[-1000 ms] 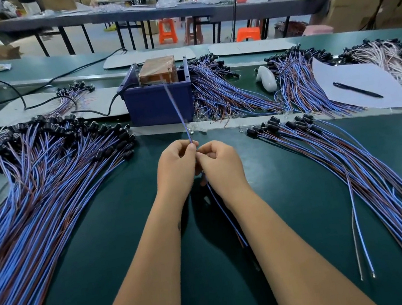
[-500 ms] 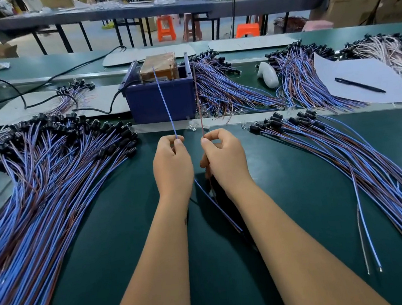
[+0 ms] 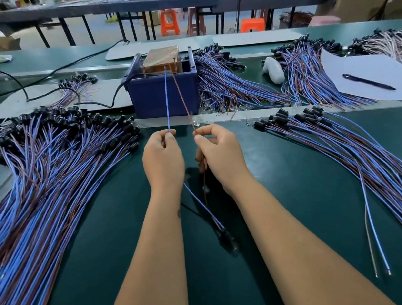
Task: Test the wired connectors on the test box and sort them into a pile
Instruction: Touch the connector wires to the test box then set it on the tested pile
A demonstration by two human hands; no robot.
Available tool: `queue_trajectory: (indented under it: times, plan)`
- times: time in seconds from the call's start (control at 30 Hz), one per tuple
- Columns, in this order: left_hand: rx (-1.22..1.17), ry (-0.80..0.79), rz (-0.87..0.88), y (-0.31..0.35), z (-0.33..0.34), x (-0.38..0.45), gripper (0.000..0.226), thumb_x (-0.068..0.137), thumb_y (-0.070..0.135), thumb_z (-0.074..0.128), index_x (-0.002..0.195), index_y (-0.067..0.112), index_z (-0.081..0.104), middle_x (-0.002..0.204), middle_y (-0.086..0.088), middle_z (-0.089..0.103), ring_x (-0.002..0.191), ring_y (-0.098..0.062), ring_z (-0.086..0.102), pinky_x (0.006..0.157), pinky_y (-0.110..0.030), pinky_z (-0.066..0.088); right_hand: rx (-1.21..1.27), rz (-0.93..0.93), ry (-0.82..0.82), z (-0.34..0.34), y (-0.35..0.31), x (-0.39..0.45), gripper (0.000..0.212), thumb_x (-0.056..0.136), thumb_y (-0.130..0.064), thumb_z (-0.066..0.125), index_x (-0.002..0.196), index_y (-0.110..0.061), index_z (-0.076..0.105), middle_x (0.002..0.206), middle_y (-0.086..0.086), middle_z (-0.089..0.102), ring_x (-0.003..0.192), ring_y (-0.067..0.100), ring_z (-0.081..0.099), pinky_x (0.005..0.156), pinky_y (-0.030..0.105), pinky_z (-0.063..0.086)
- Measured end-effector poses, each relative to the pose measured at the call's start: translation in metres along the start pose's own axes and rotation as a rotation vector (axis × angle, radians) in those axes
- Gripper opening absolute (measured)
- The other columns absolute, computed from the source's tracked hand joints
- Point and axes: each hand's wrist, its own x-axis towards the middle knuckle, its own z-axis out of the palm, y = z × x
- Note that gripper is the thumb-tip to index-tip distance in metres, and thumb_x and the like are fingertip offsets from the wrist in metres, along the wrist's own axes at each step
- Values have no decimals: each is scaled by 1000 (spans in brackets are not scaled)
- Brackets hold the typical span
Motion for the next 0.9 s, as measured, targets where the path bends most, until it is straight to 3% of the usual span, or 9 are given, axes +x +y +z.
queue_trajectory:
  times: [0.2, 0.33, 0.53, 0.9]
  plan:
    - [-76, 71, -54, -3, -11, 6, 22, 102, 19, 41, 102, 19, 64, 60, 6, 52, 37, 0, 38, 39, -12, 31, 18, 13, 26, -7, 1, -1, 11, 96, -11, 52, 92, -17, 60, 50, -4, 55, 41, 13, 48, 44, 21, 43]
    - [-105, 57, -83, -2, -12, 5, 22, 101, 20, 43, 103, 19, 66, 60, 8, 54, 40, 2, 41, 42, -9, 35, 17, 14, 24, -6, 2, -1, 10, 96, -11, 52, 93, -16, 60, 51, -3, 55, 42, 11, 49, 44, 21, 43]
    - [-171, 27, -94, 1, -14, 5, 21, 100, 20, 46, 95, 24, 66, 61, 7, 58, 50, -8, 40, 56, -26, 37, 10, 7, 22, -6, 3, 2, 10, 96, -12, 52, 94, -17, 60, 49, -5, 55, 42, 12, 49, 44, 20, 42]
    - [-259, 74, -142, 1, -22, 10, 20, 100, 18, 48, 95, 21, 68, 52, 11, 58, 43, -6, 38, 49, -20, 35, 2, -13, 11, -6, 7, 4, 14, 95, -13, 52, 91, -23, 61, 49, -5, 55, 44, 11, 51, 45, 20, 43]
